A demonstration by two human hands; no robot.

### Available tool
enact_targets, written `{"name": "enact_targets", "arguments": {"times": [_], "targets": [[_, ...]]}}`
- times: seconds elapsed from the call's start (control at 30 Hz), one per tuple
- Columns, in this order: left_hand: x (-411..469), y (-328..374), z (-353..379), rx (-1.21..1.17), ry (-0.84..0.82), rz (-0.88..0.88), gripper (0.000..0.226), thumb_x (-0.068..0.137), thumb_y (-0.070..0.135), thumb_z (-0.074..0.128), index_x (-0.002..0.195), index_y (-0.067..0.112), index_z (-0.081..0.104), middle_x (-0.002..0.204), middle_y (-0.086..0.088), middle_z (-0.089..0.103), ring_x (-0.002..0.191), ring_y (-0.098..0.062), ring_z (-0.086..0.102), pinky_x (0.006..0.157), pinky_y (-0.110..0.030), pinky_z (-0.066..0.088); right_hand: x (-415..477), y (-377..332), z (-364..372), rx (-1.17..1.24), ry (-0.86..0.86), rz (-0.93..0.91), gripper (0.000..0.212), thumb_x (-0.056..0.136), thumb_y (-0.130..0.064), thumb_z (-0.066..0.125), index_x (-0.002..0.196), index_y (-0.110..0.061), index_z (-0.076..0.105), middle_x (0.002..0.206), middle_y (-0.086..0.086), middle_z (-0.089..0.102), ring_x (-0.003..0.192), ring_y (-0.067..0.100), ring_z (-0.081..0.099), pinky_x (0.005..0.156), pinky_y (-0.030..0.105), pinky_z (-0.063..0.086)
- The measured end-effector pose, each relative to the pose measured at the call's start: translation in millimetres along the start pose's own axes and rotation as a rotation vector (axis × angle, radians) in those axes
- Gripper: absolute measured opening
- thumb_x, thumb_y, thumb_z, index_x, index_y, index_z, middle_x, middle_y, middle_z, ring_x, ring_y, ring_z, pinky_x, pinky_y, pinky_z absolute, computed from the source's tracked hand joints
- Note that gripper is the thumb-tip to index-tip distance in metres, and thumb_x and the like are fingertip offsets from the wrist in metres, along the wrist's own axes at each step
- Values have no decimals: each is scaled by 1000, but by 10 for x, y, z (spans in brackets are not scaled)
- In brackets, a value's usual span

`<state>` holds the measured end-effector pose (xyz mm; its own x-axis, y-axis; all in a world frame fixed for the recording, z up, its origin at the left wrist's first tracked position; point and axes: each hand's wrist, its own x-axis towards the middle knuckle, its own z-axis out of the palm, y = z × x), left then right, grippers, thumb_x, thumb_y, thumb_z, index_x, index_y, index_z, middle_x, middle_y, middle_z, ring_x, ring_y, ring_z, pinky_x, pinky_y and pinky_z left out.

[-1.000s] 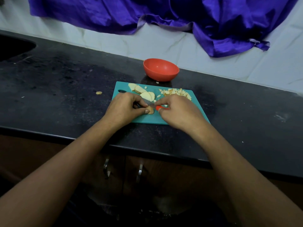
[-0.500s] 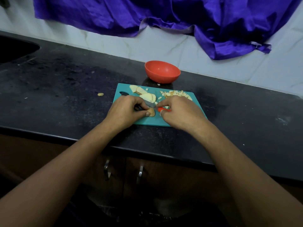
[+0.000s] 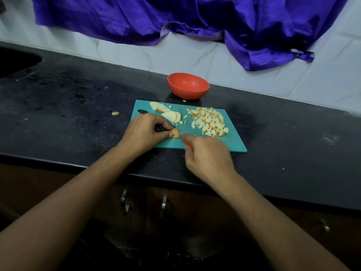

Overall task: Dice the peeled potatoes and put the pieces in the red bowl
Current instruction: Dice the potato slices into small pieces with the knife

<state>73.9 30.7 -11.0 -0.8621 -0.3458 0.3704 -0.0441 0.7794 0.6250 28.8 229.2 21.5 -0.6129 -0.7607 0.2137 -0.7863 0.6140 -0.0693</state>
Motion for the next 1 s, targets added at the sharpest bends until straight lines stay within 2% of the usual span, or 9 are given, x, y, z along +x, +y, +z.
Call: {"name": "enact_targets", "arguments": {"times": [0.13,0.2,0.3,0.43,0.57,0.73,0.8,0.93,1.0], "targets": [[0,0,-9,4,0,-8,12,80,30,87,89,33,80,81,26,70,81,5,64,77,-22,54,-78,57,19,-53,2,-32,48,105,-35,44,152,-37,43,84,-6,56,77,16,53,65,35,45],[-4,-3,-10,1,-3,-6,12,80,30,87,89,33,80,82,25,71,81,5,65,76,-22,53,25,92,-101,-2,-78,13,45,104,-35,48,148,-41,48,101,-6,65,83,14,54,68,33,44],[-15,1,-8,8,0,-18,12,80,33,87,89,33,79,81,26,69,79,8,63,73,-18,50,323,114,-420,98,-192,99,37,97,-31,59,130,-45,66,128,-6,66,109,19,61,89,36,53],[-13,16,-6,28,6,-11,13,80,33,87,91,31,80,79,24,68,76,9,60,68,-14,45,568,-96,-623,-3,-243,81,29,86,-26,62,111,-32,77,117,0,70,102,23,64,91,40,56],[-27,21,-10,45,32,-16,12,79,33,87,89,32,80,72,28,61,73,11,57,63,-9,37,415,-183,-518,-64,-188,78,32,92,-30,60,121,-31,72,114,2,68,103,25,63,84,38,55],[-13,3,3,33,32,-10,12,79,31,87,88,33,81,82,22,71,77,9,59,72,-18,47,6,-146,-45,-33,-6,18,43,101,-29,50,143,-33,53,90,-4,62,86,20,61,69,36,51],[-5,-3,6,44,30,-6,12,79,31,87,89,33,81,86,21,74,78,9,60,72,-15,46,-105,-125,67,-31,60,-10,46,103,-30,46,149,-32,47,85,-3,63,81,20,61,64,35,46],[-3,4,-6,37,32,-12,11,80,32,87,89,32,81,80,25,69,77,9,59,71,-14,44,-70,-66,-23,-41,12,-19,45,104,-33,46,149,-35,47,90,-5,63,82,17,60,69,36,51],[-10,-4,-11,37,21,-16,12,80,31,87,90,33,81,77,27,65,75,10,58,69,-11,42,102,-29,-216,2,-92,43,42,102,-32,51,142,-40,55,106,-7,66,93,17,60,76,36,51]]}}
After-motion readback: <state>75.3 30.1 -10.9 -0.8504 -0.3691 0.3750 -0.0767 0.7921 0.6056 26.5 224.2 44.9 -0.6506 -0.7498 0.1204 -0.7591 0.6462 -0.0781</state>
